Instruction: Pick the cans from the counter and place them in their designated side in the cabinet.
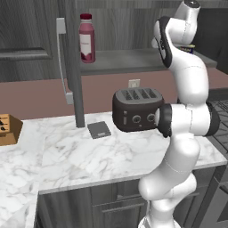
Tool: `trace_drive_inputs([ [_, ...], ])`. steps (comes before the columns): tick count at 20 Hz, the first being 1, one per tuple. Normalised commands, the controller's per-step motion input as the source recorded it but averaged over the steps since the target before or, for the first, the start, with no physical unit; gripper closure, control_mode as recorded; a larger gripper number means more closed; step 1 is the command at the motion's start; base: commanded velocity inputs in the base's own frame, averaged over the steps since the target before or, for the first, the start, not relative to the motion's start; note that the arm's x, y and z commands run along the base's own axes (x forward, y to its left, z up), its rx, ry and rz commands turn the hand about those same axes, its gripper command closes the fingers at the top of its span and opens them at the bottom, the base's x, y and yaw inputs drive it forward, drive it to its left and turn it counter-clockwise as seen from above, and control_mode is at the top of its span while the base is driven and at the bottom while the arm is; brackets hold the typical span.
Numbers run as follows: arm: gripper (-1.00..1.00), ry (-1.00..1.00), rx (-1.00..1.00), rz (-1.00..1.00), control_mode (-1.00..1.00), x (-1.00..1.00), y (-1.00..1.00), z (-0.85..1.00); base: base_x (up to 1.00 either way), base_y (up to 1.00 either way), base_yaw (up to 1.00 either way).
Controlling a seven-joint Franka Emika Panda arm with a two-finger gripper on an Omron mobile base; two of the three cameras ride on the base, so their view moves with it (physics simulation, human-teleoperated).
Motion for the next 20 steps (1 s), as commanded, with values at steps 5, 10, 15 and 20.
trace_drive_inputs([
  [5, 1.00, 0.03, 0.00, 0.00, -1.00, 0.16, 0.00, -0.01, 0.00, 0.00, 0.00],
  [10, 1.00, 0.02, 0.00, 0.00, -1.00, 0.14, 0.00, -0.01, 0.00, 0.00, 0.00],
  [15, 1.00, 0.01, 0.00, 0.00, -1.00, 0.03, 0.00, 0.00, 0.00, 0.00, 0.00],
  [20, 1.00, 0.06, 0.00, 0.00, -1.00, 0.00, 0.00, -0.11, 0.00, 0.00, 0.00],
])
